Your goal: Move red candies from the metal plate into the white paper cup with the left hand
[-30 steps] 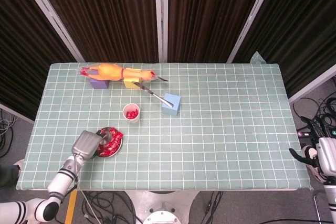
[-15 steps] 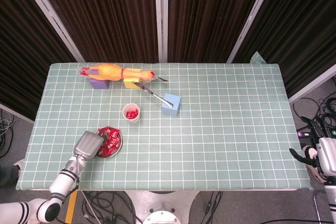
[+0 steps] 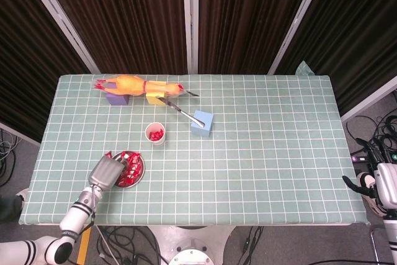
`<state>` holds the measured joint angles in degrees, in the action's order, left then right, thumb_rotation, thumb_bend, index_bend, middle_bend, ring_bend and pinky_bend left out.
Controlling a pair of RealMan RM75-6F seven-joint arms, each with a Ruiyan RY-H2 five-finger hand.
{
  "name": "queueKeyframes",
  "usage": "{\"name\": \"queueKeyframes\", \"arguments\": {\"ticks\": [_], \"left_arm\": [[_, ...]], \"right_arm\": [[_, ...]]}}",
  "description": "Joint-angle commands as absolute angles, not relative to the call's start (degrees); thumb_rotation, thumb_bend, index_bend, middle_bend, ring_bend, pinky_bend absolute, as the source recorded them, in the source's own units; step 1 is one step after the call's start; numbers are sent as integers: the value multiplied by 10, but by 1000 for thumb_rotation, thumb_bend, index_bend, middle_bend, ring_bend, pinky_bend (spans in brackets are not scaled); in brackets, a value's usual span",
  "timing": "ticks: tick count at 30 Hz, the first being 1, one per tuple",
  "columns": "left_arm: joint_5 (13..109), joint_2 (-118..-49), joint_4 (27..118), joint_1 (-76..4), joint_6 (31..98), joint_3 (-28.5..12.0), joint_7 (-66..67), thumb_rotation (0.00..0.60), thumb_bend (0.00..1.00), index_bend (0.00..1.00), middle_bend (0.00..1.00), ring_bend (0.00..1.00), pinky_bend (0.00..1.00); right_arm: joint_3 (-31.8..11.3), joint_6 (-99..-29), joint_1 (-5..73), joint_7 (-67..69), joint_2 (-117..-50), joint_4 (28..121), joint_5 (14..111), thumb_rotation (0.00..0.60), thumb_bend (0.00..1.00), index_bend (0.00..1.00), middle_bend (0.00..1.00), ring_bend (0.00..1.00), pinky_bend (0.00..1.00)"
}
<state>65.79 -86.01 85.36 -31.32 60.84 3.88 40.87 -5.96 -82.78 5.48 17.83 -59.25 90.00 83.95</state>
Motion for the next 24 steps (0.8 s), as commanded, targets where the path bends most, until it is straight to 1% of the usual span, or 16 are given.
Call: {"name": "queueKeyframes", "arguments": {"ticks": [1, 5, 7, 12, 20, 24], "left_arm": [[661, -862, 849, -313, 605, 38, 405, 600, 308, 509, 533, 891, 1000], [669, -864, 841, -313, 602, 35, 392, 600, 329, 557, 588, 897, 1000], [678, -867, 833, -312, 603, 34, 379, 600, 361, 592, 635, 907, 1000], [683, -865, 826, -310, 596, 31, 360, 600, 415, 627, 691, 920, 1000], [688, -849, 839, -306, 599, 21, 337, 600, 447, 648, 711, 926, 1000], [699, -833, 857, -301, 618, 13, 323, 600, 448, 649, 711, 926, 1000]], "right_arm": [[-60, -829, 55, 178, -592, 901, 840, 600, 118, 119, 180, 47, 356], [-59, -830, 53, 178, -592, 901, 840, 600, 118, 119, 179, 46, 357], [-59, -831, 53, 179, -591, 901, 840, 600, 118, 119, 180, 46, 358], [-59, -832, 52, 180, -591, 901, 841, 600, 118, 119, 179, 47, 359], [-59, -833, 53, 180, -592, 901, 842, 600, 118, 119, 180, 47, 360], [-60, -833, 53, 179, -592, 901, 841, 600, 118, 119, 179, 47, 361]]}}
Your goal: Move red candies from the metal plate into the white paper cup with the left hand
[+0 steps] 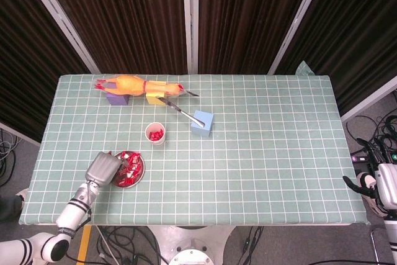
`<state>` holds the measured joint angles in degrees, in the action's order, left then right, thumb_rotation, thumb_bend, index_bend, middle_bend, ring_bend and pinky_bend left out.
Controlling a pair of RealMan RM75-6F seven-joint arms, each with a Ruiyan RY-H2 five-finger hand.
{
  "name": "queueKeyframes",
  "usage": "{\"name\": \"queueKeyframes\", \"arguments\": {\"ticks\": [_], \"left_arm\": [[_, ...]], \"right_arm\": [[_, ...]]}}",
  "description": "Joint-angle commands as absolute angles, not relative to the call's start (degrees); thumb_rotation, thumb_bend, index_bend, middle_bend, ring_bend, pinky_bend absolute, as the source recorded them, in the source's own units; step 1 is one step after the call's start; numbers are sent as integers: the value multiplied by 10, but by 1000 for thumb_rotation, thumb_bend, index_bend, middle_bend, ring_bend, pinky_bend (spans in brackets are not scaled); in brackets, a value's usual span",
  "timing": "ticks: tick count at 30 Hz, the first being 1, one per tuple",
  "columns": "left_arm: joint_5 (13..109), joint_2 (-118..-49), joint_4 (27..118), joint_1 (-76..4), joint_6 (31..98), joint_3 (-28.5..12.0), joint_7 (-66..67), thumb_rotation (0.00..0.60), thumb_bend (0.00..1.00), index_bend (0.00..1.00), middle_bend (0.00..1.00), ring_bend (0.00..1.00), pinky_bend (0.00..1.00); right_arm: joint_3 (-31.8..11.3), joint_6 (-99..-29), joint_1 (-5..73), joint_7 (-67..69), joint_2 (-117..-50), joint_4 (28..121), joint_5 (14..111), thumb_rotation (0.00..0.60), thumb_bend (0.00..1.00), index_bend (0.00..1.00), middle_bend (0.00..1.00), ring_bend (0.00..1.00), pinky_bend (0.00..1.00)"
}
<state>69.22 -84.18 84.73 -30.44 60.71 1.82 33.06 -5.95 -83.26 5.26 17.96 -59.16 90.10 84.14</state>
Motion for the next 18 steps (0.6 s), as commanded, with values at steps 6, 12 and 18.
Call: {"name": "queueKeyframes", "arguments": {"ticks": [6, 12, 18], "left_arm": [[708, -811, 883, -299, 628, 0, 303, 600, 447, 649, 711, 926, 1000], [714, -811, 889, -330, 614, -40, 280, 600, 444, 648, 711, 926, 1000], [695, -824, 874, -390, 566, -95, 279, 600, 446, 648, 711, 926, 1000]], "right_arm": [[-60, -832, 52, 180, -592, 900, 839, 600, 117, 119, 179, 47, 361], [-60, -831, 54, 179, -593, 900, 842, 600, 118, 119, 179, 46, 361], [-60, -831, 53, 177, -591, 901, 839, 600, 118, 119, 179, 46, 361]]}}
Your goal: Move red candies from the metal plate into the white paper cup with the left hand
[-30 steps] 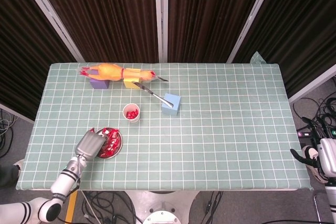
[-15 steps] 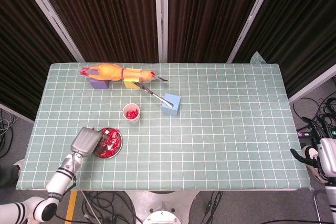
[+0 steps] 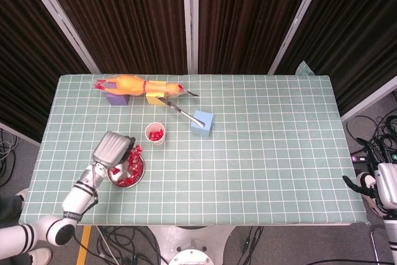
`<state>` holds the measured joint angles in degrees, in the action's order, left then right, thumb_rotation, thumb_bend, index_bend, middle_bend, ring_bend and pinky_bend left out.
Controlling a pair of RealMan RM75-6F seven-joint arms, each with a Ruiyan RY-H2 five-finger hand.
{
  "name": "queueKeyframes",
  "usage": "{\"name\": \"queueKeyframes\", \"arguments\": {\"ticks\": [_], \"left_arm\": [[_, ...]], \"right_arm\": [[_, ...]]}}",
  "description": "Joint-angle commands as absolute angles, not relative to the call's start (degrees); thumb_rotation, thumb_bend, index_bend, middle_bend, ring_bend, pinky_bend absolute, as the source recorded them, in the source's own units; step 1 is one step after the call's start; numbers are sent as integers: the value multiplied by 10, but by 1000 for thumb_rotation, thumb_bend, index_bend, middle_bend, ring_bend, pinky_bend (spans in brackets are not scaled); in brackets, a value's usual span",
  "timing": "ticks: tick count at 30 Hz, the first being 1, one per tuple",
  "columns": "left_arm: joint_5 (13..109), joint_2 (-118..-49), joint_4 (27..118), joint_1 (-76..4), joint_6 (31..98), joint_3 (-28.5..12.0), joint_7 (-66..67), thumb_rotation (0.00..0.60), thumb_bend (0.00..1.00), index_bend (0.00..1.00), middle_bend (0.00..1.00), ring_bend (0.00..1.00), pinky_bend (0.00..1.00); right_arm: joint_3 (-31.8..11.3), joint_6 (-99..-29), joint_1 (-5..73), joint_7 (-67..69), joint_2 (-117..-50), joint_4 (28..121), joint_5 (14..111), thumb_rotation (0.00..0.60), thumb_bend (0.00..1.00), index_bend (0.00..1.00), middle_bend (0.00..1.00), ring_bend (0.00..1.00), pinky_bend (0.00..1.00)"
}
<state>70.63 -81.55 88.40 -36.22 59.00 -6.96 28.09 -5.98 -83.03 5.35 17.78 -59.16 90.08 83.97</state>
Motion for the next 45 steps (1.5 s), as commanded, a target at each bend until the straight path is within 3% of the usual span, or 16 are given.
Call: {"name": "queueKeyframes", "arguments": {"ticks": [1, 7, 18, 29, 38, 45], "left_arm": [[688, -829, 868, -403, 557, -105, 280, 600, 447, 648, 711, 926, 1000], [632, -854, 833, -460, 507, -133, 323, 600, 448, 648, 709, 926, 1000], [555, -893, 784, -508, 498, -117, 412, 600, 442, 631, 693, 924, 1000], [523, -902, 775, -520, 518, -103, 442, 600, 375, 471, 561, 917, 1000], [591, -845, 867, -462, 602, -88, 355, 600, 296, 408, 489, 906, 1000], [662, -796, 887, -377, 666, -35, 255, 600, 273, 406, 488, 905, 1000]], "right_arm": [[-60, -832, 52, 177, -591, 902, 838, 600, 118, 119, 179, 47, 361], [-61, -833, 48, 176, -588, 902, 832, 600, 118, 119, 179, 46, 361], [-61, -830, 45, 182, -588, 895, 824, 600, 117, 119, 179, 46, 361], [-62, -829, 44, 184, -589, 893, 823, 600, 118, 119, 179, 46, 361], [-63, -826, 48, 181, -589, 896, 827, 600, 118, 119, 180, 47, 361], [-63, -826, 49, 182, -589, 897, 831, 600, 117, 119, 180, 46, 361]]}}
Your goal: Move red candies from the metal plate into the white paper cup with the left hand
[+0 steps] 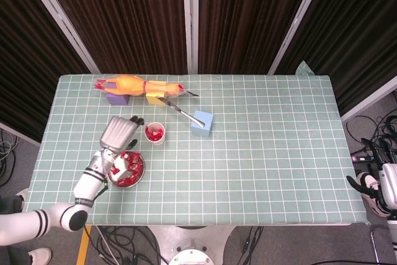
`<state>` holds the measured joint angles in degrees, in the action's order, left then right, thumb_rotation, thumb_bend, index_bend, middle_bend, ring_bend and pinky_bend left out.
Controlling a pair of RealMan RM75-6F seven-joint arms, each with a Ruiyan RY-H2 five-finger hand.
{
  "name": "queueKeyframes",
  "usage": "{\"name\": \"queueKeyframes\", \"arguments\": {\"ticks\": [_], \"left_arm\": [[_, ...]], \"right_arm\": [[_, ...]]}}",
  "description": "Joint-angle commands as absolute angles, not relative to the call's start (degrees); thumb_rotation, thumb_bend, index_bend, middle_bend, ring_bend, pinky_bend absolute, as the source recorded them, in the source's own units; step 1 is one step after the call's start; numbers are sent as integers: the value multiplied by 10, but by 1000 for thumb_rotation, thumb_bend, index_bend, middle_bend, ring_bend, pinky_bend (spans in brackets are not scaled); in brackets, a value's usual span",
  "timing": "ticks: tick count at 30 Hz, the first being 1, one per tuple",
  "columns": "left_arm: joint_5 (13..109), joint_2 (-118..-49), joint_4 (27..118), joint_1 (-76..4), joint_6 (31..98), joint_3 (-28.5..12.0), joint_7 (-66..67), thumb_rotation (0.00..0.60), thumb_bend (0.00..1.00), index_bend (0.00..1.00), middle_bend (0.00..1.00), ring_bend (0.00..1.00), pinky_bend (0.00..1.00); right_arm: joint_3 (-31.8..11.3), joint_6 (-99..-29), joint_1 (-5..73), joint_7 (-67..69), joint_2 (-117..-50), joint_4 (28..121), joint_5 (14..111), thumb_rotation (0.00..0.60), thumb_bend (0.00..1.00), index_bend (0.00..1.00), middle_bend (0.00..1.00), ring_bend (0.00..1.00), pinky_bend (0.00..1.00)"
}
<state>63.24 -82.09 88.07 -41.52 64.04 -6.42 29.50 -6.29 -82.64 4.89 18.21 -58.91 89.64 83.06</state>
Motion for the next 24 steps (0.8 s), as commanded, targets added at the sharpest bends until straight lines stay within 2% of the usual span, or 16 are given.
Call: {"name": "queueKeyframes", "arguments": {"ticks": [1, 10, 24], "left_arm": [[668, -792, 880, -366, 668, -24, 246, 600, 273, 407, 488, 905, 1000], [697, -814, 785, -333, 623, 27, 215, 600, 288, 424, 488, 902, 1000], [737, -865, 677, -340, 567, 30, 204, 600, 302, 424, 471, 896, 1000]], "right_arm": [[-63, -827, 49, 182, -588, 897, 832, 600, 117, 119, 180, 46, 361], [-61, -828, 52, 180, -590, 901, 840, 600, 117, 119, 180, 46, 362], [-61, -830, 50, 171, -588, 908, 835, 600, 118, 119, 180, 47, 362]]}}
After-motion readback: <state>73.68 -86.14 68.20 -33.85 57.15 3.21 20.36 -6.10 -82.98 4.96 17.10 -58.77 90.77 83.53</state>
